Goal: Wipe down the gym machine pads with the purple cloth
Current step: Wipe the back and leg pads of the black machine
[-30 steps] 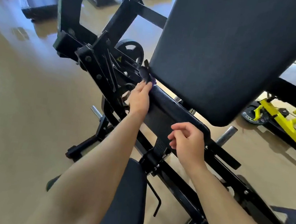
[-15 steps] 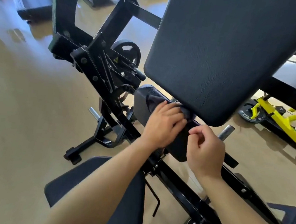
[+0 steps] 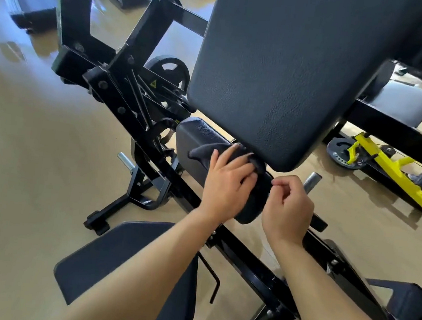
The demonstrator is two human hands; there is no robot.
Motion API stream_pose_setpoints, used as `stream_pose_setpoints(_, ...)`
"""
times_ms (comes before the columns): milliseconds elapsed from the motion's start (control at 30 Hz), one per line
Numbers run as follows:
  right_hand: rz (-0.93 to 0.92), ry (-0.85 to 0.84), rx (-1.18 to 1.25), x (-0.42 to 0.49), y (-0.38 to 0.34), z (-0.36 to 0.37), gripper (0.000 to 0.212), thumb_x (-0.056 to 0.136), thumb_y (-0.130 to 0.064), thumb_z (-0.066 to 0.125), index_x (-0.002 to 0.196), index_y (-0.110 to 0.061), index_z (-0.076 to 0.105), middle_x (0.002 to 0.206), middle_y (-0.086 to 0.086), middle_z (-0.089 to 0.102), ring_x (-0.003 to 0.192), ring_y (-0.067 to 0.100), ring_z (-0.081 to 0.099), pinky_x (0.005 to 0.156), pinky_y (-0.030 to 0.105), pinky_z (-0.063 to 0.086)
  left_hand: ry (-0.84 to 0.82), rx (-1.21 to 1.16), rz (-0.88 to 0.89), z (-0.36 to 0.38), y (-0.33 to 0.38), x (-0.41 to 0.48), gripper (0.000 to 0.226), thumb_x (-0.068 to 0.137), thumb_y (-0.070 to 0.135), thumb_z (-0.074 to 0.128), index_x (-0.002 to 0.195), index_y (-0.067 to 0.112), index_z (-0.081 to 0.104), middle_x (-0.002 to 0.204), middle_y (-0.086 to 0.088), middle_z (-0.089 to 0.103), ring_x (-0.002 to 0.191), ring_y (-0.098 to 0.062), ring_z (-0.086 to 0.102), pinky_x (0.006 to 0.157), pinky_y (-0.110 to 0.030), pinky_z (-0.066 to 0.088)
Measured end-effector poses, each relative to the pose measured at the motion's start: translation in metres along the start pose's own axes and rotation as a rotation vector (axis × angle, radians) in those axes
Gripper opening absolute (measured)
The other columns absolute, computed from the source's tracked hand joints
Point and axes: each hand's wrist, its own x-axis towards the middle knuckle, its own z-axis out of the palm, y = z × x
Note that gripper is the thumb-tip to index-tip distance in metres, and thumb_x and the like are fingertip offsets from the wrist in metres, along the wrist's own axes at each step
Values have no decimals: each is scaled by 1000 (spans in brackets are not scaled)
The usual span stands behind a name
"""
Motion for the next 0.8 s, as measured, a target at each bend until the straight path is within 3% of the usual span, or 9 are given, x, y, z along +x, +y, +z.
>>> stream_pose_setpoints(133, 195, 39, 89, 3, 10, 3, 26, 94, -18, 46, 109, -13, 66, 108, 2, 63, 100, 22, 59, 89, 40, 49, -63, 34, 135, 10, 30, -24, 21, 98, 31, 53, 100, 28, 73, 133, 11, 62, 145, -27, 32, 117, -53, 16)
stream_pose_setpoints(233, 247, -10, 166, 2, 14, 3, 45, 90, -33, 38, 123, -14, 63, 115, -1, 59, 106, 17, 56, 98, 42, 48, -152, -18, 184, 7, 36, -27, 25, 99, 30, 51, 105, 31, 75, 137, 12, 61, 148, -24, 29, 122, -51, 9)
stream_pose_setpoints(333, 85, -104, 92, -4, 15, 7, 52, 94, -42, 34, 132, -17, 58, 121, 0, 58, 111, 18, 55, 101, 47, 46, -16, -173, 176, -3, 28, -29, 22, 96, 20, 55, 106, 19, 75, 137, 3, 62, 139, -18, 45, 117, -41, 32)
stream_pose_setpoints(400, -76, -196, -58, -10, 16, 12, 56, 97, -45, 30, 141, -17, 51, 133, 6, 56, 120, 25, 52, 103, 50, 44, 130, -184, 102, -5, 13, -33, 26, 95, 14, 58, 118, 13, 71, 144, -3, 55, 133, -17, 51, 110, -32, 41)
stream_pose_setpoints(500, -345, -255, -446, -19, 12, 23, 63, 100, -41, 33, 154, -11, 34, 157, 13, 39, 144, 31, 38, 115, 52, 35, 119, -89, 30, -2, -13, -38, 49, 96, 13, 51, 144, 3, 49, 158, -10, 37, 145, -21, 37, 115, -39, 37)
stream_pose_setpoints(633, -579, -333, -797, -13, -4, 43, 67, 105, -40, 33, 160, -6, 14, 167, 17, 16, 155, 30, 14, 126, 49, 12, 77, -62, 13, 3, -50, -21, 62, 100, 19, 44, 156, 3, 23, 166, -11, 14, 154, -24, 11, 123, -45, 20)
stream_pose_setpoints(733, -620, -382, -906, 3, -28, 67, 71, 105, -39, 32, 160, -1, 7, 166, 22, 16, 155, 32, 14, 127, 46, 8, 146, -70, -91, -4, -77, 2, 65, 102, 11, 49, 158, 13, 17, 167, -5, 12, 155, -18, 5, 123, -49, 19)
stream_pose_setpoints(800, -634, -405, -966, 9, -46, 89, 69, 105, -34, 29, 159, 1, 3, 165, 24, 14, 155, 34, 14, 127, 47, 8, 202, -77, -95, -11, -97, 17, 57, 104, 16, 45, 157, 11, 24, 166, -7, 17, 154, -20, 9, 124, -45, 19)
